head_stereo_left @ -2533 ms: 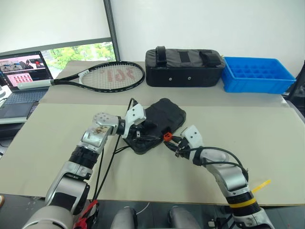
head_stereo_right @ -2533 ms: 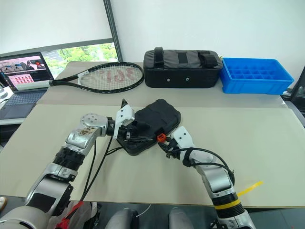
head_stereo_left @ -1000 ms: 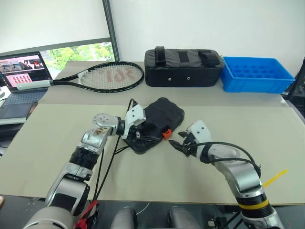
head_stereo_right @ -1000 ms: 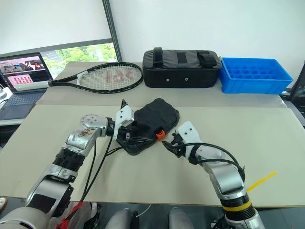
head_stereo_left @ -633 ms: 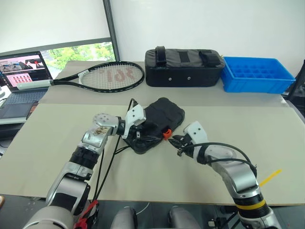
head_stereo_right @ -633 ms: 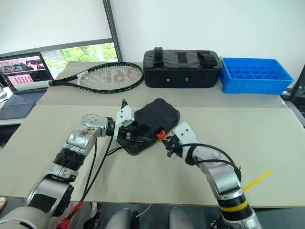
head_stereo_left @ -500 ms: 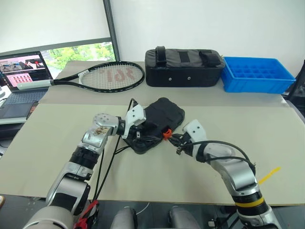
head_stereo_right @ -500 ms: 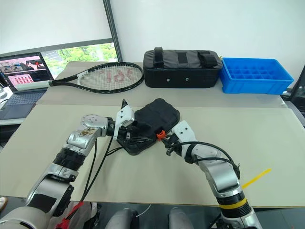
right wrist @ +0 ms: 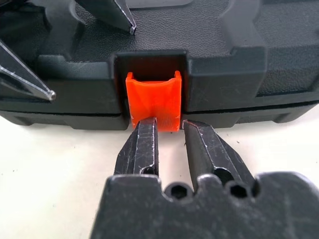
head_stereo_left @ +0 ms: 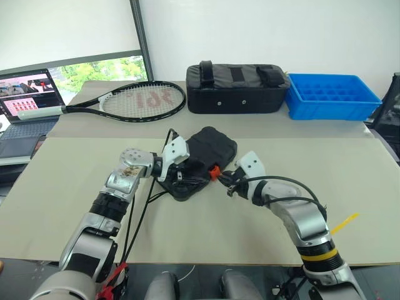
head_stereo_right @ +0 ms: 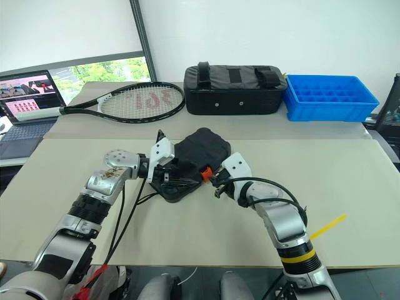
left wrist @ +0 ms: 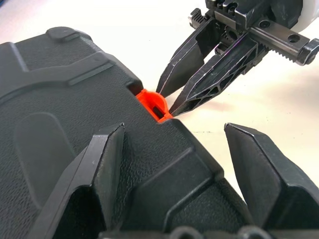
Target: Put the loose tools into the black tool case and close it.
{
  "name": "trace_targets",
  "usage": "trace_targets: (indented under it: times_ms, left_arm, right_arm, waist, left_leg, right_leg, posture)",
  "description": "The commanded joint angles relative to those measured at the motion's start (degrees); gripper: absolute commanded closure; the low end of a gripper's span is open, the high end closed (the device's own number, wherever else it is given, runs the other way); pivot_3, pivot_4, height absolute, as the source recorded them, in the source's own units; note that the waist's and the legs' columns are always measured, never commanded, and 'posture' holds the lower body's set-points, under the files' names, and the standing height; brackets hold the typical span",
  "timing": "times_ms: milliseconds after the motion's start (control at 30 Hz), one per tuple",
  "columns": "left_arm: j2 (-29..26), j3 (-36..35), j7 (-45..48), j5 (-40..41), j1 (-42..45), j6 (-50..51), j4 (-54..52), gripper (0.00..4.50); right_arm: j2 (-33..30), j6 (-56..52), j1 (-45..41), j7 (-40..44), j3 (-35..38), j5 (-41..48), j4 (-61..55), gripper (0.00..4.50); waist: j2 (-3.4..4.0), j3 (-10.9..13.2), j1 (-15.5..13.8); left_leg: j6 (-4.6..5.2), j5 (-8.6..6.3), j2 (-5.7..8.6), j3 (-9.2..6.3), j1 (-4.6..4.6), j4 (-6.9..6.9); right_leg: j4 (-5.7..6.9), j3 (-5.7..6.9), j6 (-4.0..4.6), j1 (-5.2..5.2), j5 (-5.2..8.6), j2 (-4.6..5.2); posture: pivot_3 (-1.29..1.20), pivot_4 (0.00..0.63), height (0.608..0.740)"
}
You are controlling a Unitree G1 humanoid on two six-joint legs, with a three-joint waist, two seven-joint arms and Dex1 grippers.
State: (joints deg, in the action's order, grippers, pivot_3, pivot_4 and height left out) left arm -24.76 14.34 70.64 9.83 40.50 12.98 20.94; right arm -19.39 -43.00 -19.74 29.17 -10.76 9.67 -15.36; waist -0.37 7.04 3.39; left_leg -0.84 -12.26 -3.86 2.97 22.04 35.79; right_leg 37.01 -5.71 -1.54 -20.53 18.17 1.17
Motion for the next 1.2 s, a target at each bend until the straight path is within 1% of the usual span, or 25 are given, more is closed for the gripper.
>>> trace_targets:
  times_ms: [33, 133, 233, 333, 433, 467, 500, 567, 600, 667, 767, 833, 1000, 1033, 1067, 1133, 1200]
  left_arm:
    - [0.0, 1.3, 0.1, -1.0, -1.8, 1.6, 0.9, 1.09]
    - [-0.2, -0.4, -0.5, 0.1, -2.2, 2.0, 0.3, 1.09]
    - [-0.8, -3.9, -1.0, 3.0, -3.2, 2.9, -2.3, 1.09]
    - [-2.3, -7.9, -2.4, 5.5, -5.0, 4.2, -5.5, 1.09]
    - [-5.5, -13.0, -5.0, 7.6, -8.2, 5.5, -9.5, 1.09]
    - [-6.8, -14.5, -5.8, 8.1, -9.7, 6.1, -10.9, 1.09]
    - [-7.8, -15.8, -6.5, 8.6, -11.1, 6.7, -12.3, 1.09]
    - [-9.7, -18.9, -7.9, 9.9, -14.7, 7.8, -15.2, 1.09]
    - [-10.2, -20.6, -8.8, 10.8, -16.6, 8.5, -16.6, 1.09]
    - [-10.9, -22.5, -10.0, 12.1, -19.4, 9.7, -18.9, 1.09]
    - [-11.8, -26.2, -12.2, 12.6, -28.4, 9.6, -23.7, 1.09]
    - [-11.4, -27.7, -13.9, 12.5, -33.1, 8.7, -25.8, 1.09]
    - [-10.5, -28.6, -17.1, 12.9, -41.2, 9.0, -29.1, 1.09]
    - [-10.2, -28.6, -17.7, 13.0, -42.1, 8.7, -29.6, 0.84]
    - [-10.0, -28.5, -18.1, 13.1, -43.0, 8.7, -30.2, 0.69]
    - [-9.7, -27.7, -18.9, 12.3, -44.4, 7.6, -30.7, 0.10]
    - [-9.1, -27.3, -22.3, 9.3, -44.9, 5.1, -30.1, 0.04]
  right_arm:
    - [0.6, 1.8, -1.7, -0.1, -0.5, 0.1, -2.0, 3.43]
    - [-0.9, 1.8, -0.3, 0.9, 0.3, 0.6, -3.1, 3.43]
    - [-3.8, 3.4, 2.1, 2.9, 2.3, 1.2, -4.0, 3.43]
    - [-7.1, 8.3, 4.8, 6.1, 5.0, 2.2, -3.5, 3.43]
    - [-11.3, 16.8, 8.3, 11.4, 9.5, 3.7, -0.5, 3.43]
    - [-12.1, 18.6, 9.1, 13.0, 11.3, 4.9, 0.5, 2.94]
    - [-12.6, 19.6, 9.7, 14.4, 12.9, 6.4, 1.4, 2.82]
    - [-14.6, 24.0, 10.9, 17.4, 15.2, 7.0, 4.7, 2.13]
    - [-15.4, 26.4, 11.4, 18.8, 16.1, 7.0, 6.6, 1.69]
    - [-16.2, 29.5, 11.8, 20.6, 17.6, 7.4, 9.2, 1.09]
    - [-17.1, 34.7, 12.4, 25.1, 21.6, 10.3, 14.8, 0.05]
    - [-17.9, 37.3, 12.7, 27.6, 23.2, 11.3, 17.8, 0.02]
    - [-19.7, 41.9, 12.5, 30.8, 25.6, 11.5, 24.4, 0.02]
    - [-20.0, 42.7, 12.4, 31.1, 25.8, 11.3, 25.6, 0.01]
    - [-20.4, 43.5, 12.3, 31.7, 26.0, 11.3, 26.7, 0.00]
    - [-21.0, 44.3, 12.0, 32.6, 26.2, 11.7, 28.4, 0.00]
    - [-21.5, 44.6, 11.8, 33.3, 26.3, 12.0, 29.3, 0.00]
  waist:
    - [0.00, 0.0, 0.1]
    - [0.00, 0.0, 0.2]
    - [0.00, 0.0, 0.1]
    - [-0.02, 0.0, 0.0]
    - [-0.07, 0.1, 0.0]
    - [-0.10, 0.1, 0.1]
    - [-0.13, 0.1, 0.0]
    - [-0.21, 0.2, -0.1]
    - [-0.21, 0.2, -0.4]
    - [-0.23, 0.2, -0.8]
    - [-0.23, 0.2, -1.0]
    - [-0.25, 0.2, -1.0]
    - [-0.31, 0.2, -1.3]
    - [-0.33, 0.2, -1.3]
    - [-0.32, 0.2, -1.3]
    - [-0.32, 0.2, -1.3]
    - [-0.32, 0.2, -1.3]
  left_leg:
    - [0.00, 0.00, 0.00, 0.00, 0.00, 0.00]
    - [0.00, 0.00, 0.00, 0.00, 0.00, 0.00]
    - [0.00, 0.00, 0.01, 0.00, 0.04, -0.01]
    - [0.00, -0.01, 0.02, 0.00, 0.16, -0.06]
    - [0.02, -0.01, 0.02, 0.03, 0.27, -0.13]
    - [0.02, -0.02, 0.02, 0.02, 0.27, -0.17]
    - [0.02, -0.01, 0.01, 0.02, 0.25, -0.24]
    - [0.01, -0.01, 0.01, 0.02, 0.22, -0.38]
    - [0.01, -0.01, 0.01, 0.03, 0.21, -0.42]
    - [0.01, -0.01, 0.02, 0.08, 0.17, -0.45]
    - [0.01, -0.01, 0.03, 0.13, 0.16, -0.45]
    - [0.01, -0.01, 0.05, 0.20, 0.10, -0.55]
    - [0.00, -0.01, 0.03, 0.20, 0.04, -0.55]
    - [0.00, -0.01, 0.03, 0.22, -0.02, -0.56]
    - [0.00, -0.01, 0.03, 0.23, -0.08, -0.56]
    - [0.00, -0.01, 0.03, 0.25, -0.09, -0.56]
    - [0.00, -0.01, 0.03, 0.26, -0.08, -0.56]
  right_leg:
    - [0.00, 0.00, 0.00, 0.00, 0.00, 0.00]
    - [0.00, 0.00, 0.00, 0.00, 0.00, 0.00]
    - [-0.01, 0.00, 0.00, -0.02, 0.00, 0.01]
    - [-0.14, 0.02, -0.01, -0.08, 0.00, 0.04]
    - [-0.22, 0.00, 0.00, -0.21, 0.00, 0.05]
    - [-0.25, 0.00, -0.01, -0.21, 0.00, 0.04]
    - [-0.28, 0.00, 0.00, -0.22, 0.00, 0.04]
    - [-0.31, 0.01, 0.00, -0.23, 0.00, 0.05]
    - [-0.32, 0.01, 0.01, -0.23, 0.00, 0.06]
    - [-0.34, 0.01, 0.02, -0.22, -0.01, 0.12]
    - [-0.35, 0.01, 0.08, -0.22, -0.04, 0.18]
    - [-0.38, 0.00, 0.35, -0.18, -0.19, 0.26]
    - [-0.39, 0.02, 0.39, -0.14, -0.20, 0.29]
    - [-0.38, 0.02, 0.40, -0.08, -0.20, 0.31]
    - [-0.39, 0.02, 0.40, -0.01, -0.19, 0.33]
    - [-0.38, 0.02, 0.41, 0.01, -0.19, 0.36]
    - [-0.39, 0.02, 0.42, 0.01, -0.19, 0.34]
  posture:
    - [0.00, 0.150, 0.708]
    - [0.00, 0.150, 0.708]
    - [0.00, 0.150, 0.708]
    - [0.00, 0.150, 0.708]
    - [0.00, 0.150, 0.708]
    - [0.00, 0.150, 0.708]
    - [0.00, 0.150, 0.708]
    - [0.00, 0.150, 0.708]
    - [0.00, 0.150, 0.708]
    - [0.00, 0.150, 0.708]
    - [0.00, 0.150, 0.708]
    - [0.00, 0.150, 0.708]
    - [0.00, 0.150, 0.708]
    - [0.00, 0.150, 0.708]
    - [0.00, 0.150, 0.708]
    - [0.00, 0.150, 0.708]
    - [0.00, 0.150, 0.708]
